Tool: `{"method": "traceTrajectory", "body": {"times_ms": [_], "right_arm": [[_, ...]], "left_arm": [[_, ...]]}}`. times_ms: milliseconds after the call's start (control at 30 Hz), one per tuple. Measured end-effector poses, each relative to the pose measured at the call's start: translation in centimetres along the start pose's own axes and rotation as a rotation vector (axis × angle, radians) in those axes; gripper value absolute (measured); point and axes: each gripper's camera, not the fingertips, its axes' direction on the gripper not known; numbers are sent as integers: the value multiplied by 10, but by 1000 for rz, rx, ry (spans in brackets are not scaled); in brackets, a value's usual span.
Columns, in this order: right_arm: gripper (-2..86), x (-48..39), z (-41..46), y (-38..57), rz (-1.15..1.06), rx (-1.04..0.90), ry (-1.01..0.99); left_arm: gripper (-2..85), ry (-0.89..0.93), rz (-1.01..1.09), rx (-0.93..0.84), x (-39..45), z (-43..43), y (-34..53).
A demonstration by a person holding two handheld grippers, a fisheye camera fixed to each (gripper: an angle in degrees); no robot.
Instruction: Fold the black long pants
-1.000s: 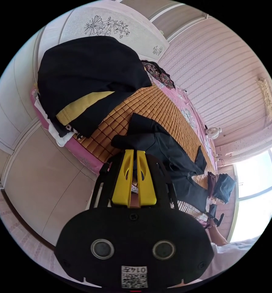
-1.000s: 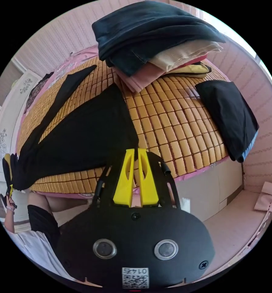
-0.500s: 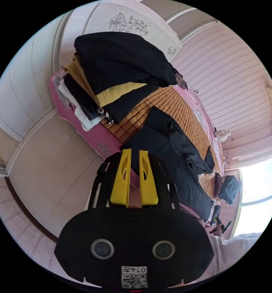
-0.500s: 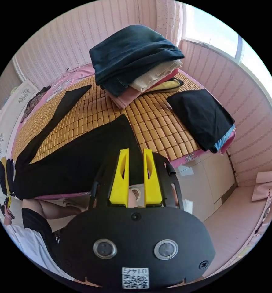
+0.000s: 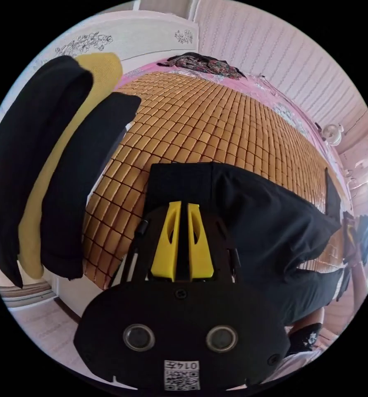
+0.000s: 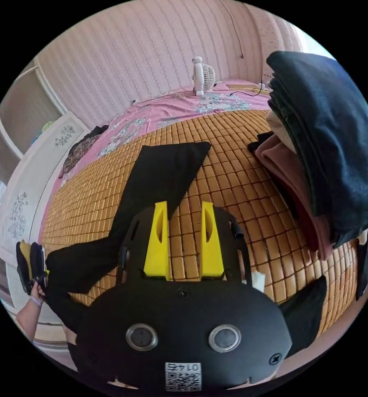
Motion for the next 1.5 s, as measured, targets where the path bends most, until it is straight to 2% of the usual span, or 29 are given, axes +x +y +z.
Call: {"method": "traceTrajectory", "body": {"times_ms": [167,267,367,433,500,567,633,733,867,967,1033,1167,1267,1400,1500], "right_arm": [[126,1,54,-29,87,22,87],[112,-13,78,-41,82,-49,148],[91,-33,88,-45,-11,-67,215],[37,-41,88,-42,-76,-73,243],[6,-54,88,-34,-216,-122,140],[2,-63,86,-23,-298,-162,174],[0,-64,70,-10,-310,-166,167],[-1,-61,-1,17,-292,-39,73],[0,-97,-123,44,-496,153,161],[3,-117,-152,11,-595,132,203],[8,-123,-130,-14,-658,59,237],[38,-98,-31,-50,-564,-155,231],[42,-83,3,-34,-445,-148,331],[60,-56,23,3,-354,-157,268],[114,-55,35,17,-365,-212,174]], "left_arm": [[-8,10,78,21,13,-3,-3],[-9,1,109,12,19,-7,-6],[-10,-37,143,10,30,-10,-8],[-10,-47,141,11,36,-13,-9],[-10,-44,128,15,38,-16,-9],[-10,-38,121,10,40,-18,-10],[-10,-48,149,-2,44,-20,-11],[-10,-39,159,0,46,-24,-9],[-10,-54,125,60,50,-28,2],[-10,-54,91,69,53,-29,3],[-10,-61,102,59,56,-29,-2],[-10,-79,102,50,59,-29,-11],[-10,-113,84,41,57,-26,-20],[-10,-132,71,35,50,-22,-32],[-10,-172,68,9,46,-15,-43]]}}
